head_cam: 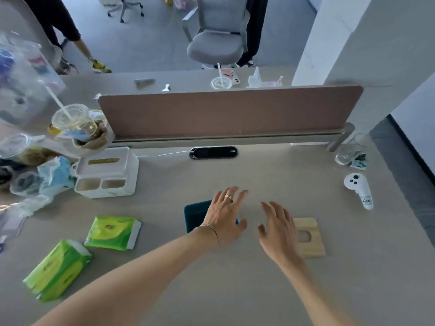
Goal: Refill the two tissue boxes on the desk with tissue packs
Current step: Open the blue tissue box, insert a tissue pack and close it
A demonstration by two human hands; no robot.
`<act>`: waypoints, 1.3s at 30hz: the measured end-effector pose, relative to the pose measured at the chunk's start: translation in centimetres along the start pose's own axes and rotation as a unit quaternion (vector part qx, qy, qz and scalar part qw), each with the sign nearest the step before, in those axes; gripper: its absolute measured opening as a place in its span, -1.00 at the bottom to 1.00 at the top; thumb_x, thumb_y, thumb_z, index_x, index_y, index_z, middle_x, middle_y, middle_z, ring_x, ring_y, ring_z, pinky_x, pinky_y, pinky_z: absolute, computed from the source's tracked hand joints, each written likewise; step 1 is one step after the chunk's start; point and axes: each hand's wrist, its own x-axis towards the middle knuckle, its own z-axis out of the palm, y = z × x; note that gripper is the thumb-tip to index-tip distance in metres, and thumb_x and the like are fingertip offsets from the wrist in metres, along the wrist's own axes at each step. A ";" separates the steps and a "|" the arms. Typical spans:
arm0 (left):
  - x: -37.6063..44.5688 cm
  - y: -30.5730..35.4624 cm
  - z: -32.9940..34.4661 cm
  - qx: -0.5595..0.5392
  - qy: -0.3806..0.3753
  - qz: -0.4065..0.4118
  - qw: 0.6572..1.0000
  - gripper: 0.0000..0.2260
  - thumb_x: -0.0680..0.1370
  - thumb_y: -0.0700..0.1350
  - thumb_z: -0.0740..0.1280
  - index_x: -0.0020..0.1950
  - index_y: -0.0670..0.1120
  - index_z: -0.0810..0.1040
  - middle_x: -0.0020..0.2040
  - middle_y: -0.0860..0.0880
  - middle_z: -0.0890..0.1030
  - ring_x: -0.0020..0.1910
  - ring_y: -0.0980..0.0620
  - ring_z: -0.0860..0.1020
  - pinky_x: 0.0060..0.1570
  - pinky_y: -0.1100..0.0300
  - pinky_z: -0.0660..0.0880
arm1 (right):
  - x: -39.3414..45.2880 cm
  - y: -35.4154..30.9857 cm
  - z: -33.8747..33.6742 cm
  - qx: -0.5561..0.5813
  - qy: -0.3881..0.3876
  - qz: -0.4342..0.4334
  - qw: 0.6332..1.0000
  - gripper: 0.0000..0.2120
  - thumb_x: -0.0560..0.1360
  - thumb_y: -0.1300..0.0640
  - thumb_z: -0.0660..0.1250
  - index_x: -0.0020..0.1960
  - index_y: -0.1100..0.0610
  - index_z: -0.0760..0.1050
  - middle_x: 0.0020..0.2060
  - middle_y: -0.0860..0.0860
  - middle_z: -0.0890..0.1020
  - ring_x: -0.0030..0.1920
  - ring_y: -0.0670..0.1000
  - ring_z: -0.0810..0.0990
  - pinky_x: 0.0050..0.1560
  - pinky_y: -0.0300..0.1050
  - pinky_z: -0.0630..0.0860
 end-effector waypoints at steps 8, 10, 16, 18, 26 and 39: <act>-8.6 -9.9 -4.5 0.006 0.017 -0.109 0.994 -0.38 0.52 0.07 0.32 0.55 0.06 0.22 0.54 -0.09 0.29 0.51 -0.11 0.25 0.53 0.00 0.14 | 1.3 -12.6 2.7 0.025 -0.031 -0.118 0.992 -0.44 0.44 0.13 0.42 0.42 0.08 0.40 0.32 0.06 0.49 0.33 0.16 0.44 0.27 0.08 0.46; -10.9 -12.4 -5.5 0.019 0.015 -0.125 0.992 -0.38 0.50 0.05 0.32 0.55 0.04 0.25 0.53 -0.12 0.31 0.49 -0.13 0.28 0.51 0.00 0.16 | 1.3 -15.5 3.9 0.028 -0.045 -0.137 0.989 -0.43 0.44 0.12 0.41 0.43 0.06 0.39 0.34 0.06 0.47 0.34 0.15 0.42 0.28 0.08 0.46; -16.9 -20.5 -7.7 0.036 0.006 -0.199 0.979 -0.40 0.50 0.02 0.32 0.54 0.01 0.29 0.51 -0.15 0.34 0.47 -0.17 0.31 0.48 -0.02 0.19 | 0.5 -24.3 7.9 0.039 -0.096 -0.172 0.980 -0.40 0.43 0.15 0.34 0.46 0.02 0.35 0.37 0.05 0.44 0.37 0.13 0.39 0.26 0.04 0.47; -18.5 -23.1 -8.3 0.042 -0.004 -0.219 0.975 -0.42 0.54 0.02 0.30 0.55 0.01 0.28 0.52 -0.15 0.32 0.48 -0.17 0.31 0.47 0.02 0.19 | 0.1 -26.7 9.4 0.041 -0.128 -0.173 0.976 -0.41 0.45 0.15 0.32 0.47 0.01 0.33 0.38 0.04 0.42 0.36 0.12 0.39 0.25 0.04 0.48; -21.7 -31.3 -8.9 0.043 -0.085 -0.287 0.953 -0.21 0.50 0.26 0.36 0.61 0.11 0.06 0.60 -0.12 0.14 0.56 -0.13 0.19 0.34 -0.05 0.39 | -0.3 -33.2 14.8 0.017 -0.244 -0.143 0.959 -0.20 0.42 -0.04 0.40 0.56 -0.06 0.12 0.45 0.05 0.26 0.30 0.17 0.49 0.22 0.03 0.50; -20.5 -34.2 -6.5 0.012 -0.149 -0.257 0.955 -0.01 0.37 -0.31 0.43 0.62 0.12 -0.05 0.62 -0.18 -0.05 0.36 -0.25 0.44 0.08 -0.03 0.57 | -0.9 -36.0 19.4 -0.076 -0.245 -0.151 0.954 -0.06 0.38 0.07 0.48 0.58 -0.04 -0.02 0.43 0.13 0.25 0.15 0.19 0.56 0.07 0.02 0.52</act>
